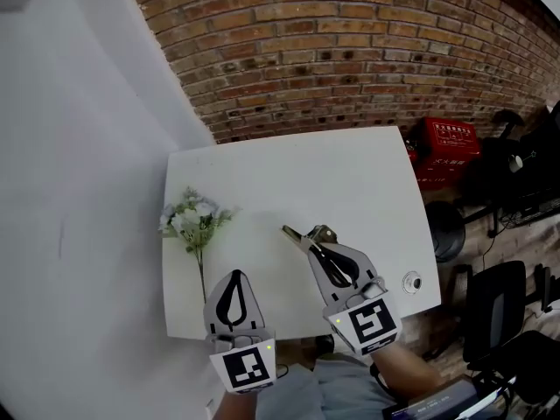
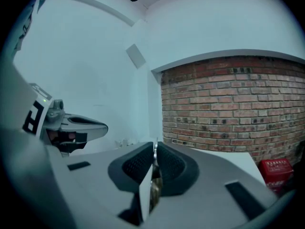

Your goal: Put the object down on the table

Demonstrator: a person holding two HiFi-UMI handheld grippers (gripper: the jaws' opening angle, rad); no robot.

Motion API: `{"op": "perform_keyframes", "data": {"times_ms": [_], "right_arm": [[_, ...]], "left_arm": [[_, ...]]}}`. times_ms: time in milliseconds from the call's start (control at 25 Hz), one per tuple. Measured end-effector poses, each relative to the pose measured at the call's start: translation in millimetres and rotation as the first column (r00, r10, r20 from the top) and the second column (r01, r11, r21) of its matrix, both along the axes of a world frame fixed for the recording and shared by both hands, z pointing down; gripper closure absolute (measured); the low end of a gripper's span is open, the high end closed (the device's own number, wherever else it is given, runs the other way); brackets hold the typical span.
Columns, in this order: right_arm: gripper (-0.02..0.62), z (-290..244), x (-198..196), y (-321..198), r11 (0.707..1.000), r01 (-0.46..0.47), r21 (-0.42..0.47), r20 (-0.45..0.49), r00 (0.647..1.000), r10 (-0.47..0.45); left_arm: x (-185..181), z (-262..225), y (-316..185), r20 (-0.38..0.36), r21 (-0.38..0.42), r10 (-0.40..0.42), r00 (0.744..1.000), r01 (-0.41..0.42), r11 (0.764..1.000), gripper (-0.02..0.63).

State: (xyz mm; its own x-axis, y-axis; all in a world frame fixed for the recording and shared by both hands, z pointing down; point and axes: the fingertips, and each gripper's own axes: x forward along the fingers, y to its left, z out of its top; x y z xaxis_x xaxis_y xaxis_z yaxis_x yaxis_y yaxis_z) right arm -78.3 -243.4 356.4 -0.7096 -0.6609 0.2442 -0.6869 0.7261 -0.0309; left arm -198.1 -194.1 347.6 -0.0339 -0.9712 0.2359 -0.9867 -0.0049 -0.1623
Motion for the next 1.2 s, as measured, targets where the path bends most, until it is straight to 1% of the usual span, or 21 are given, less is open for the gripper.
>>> {"op": "perform_keyframes", "data": {"times_ms": [320, 560, 920, 1080, 1200], "right_arm": [[0.561, 38, -14, -24, 0.999, -0.023, -0.044, -0.036, 0.999, 0.021], [0.561, 68, -23, -41, 0.998, -0.033, -0.059, -0.068, 0.997, 0.029], [0.561, 115, -28, -50, 0.987, -0.063, -0.146, -0.115, 0.992, 0.046], [0.561, 127, -32, -53, 0.986, -0.068, -0.155, -0.118, 0.992, 0.05], [0.561, 133, -35, -53, 0.98, -0.072, -0.188, -0.123, 0.991, 0.049]], "left_arm": [[-13, 35, -20, -0.034, -0.065, 0.031, 0.999, -0.033, 0.997, 0.597], [-32, 62, -34, -0.051, -0.111, 0.029, 0.998, -0.035, 0.993, 0.598], [-53, 100, -42, -0.063, -0.182, 0.025, 0.998, -0.036, 0.983, 0.598], [-57, 112, -46, -0.068, -0.199, 0.025, 0.997, -0.038, 0.979, 0.597], [-57, 117, -49, -0.071, -0.207, 0.03, 0.997, -0.044, 0.977, 0.598]]}}
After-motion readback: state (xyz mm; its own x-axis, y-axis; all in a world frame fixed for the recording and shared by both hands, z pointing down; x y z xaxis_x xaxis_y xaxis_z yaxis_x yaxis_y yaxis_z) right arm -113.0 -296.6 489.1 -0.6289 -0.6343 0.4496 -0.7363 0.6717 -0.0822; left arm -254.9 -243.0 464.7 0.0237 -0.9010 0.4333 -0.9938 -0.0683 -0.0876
